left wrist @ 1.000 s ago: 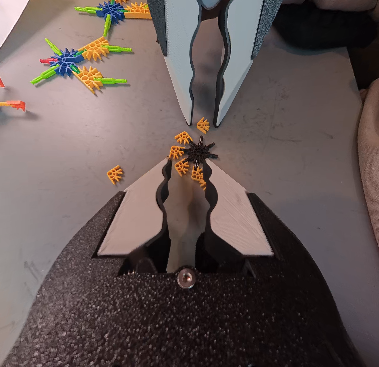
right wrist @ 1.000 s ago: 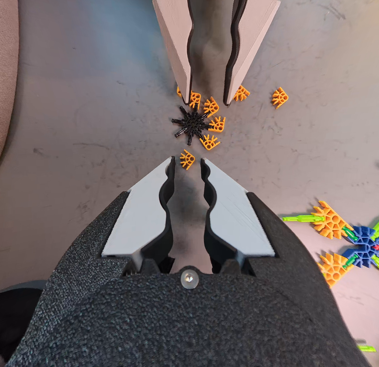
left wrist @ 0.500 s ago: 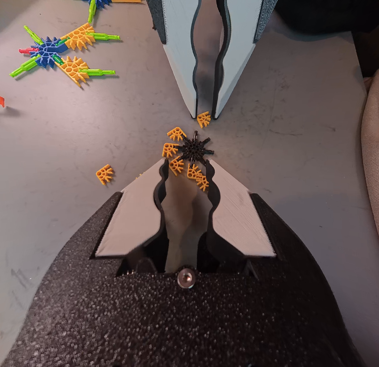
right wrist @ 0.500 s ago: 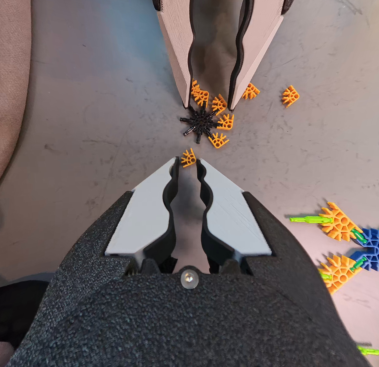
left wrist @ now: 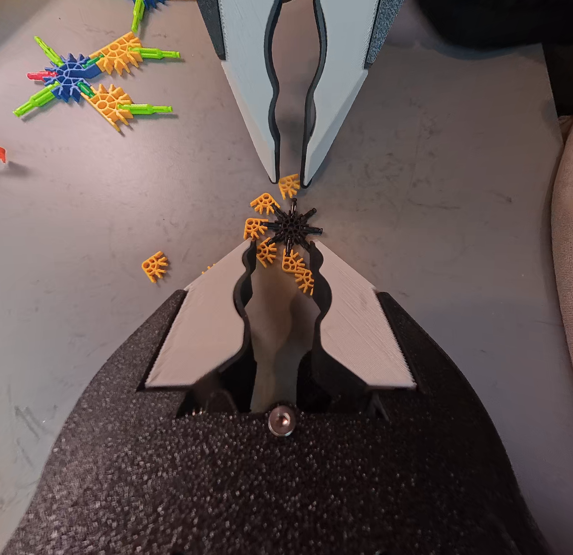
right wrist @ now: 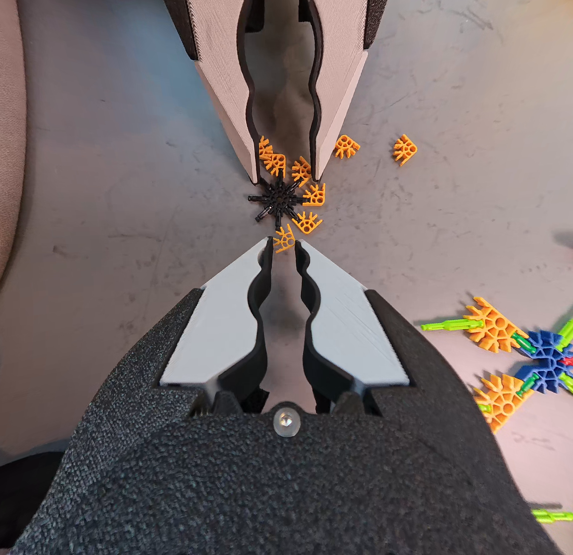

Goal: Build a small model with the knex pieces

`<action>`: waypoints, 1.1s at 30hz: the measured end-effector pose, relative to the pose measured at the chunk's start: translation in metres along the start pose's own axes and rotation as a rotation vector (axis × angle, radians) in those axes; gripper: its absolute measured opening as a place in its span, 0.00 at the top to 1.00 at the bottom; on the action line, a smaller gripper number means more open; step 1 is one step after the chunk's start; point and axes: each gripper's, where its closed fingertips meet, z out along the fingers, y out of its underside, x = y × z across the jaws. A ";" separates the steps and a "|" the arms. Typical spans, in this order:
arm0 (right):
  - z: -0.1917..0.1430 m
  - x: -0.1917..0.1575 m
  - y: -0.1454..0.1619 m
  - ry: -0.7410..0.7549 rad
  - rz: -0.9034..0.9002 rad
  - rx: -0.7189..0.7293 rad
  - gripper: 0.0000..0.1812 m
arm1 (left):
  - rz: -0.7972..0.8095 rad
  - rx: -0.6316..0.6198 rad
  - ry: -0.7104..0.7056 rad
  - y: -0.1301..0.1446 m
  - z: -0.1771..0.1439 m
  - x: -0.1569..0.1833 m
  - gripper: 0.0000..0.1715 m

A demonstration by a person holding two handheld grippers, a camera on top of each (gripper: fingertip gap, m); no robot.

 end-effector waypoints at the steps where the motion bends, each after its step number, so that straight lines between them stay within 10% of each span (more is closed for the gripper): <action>1: 0.001 0.000 0.001 -0.002 0.004 -0.006 0.93 | -0.002 -0.002 -0.002 0.000 0.000 0.000 0.80; 33: 0.004 -0.001 -0.004 0.042 0.002 -0.047 0.98 | -0.072 -0.060 -0.064 -0.001 0.002 -0.002 0.80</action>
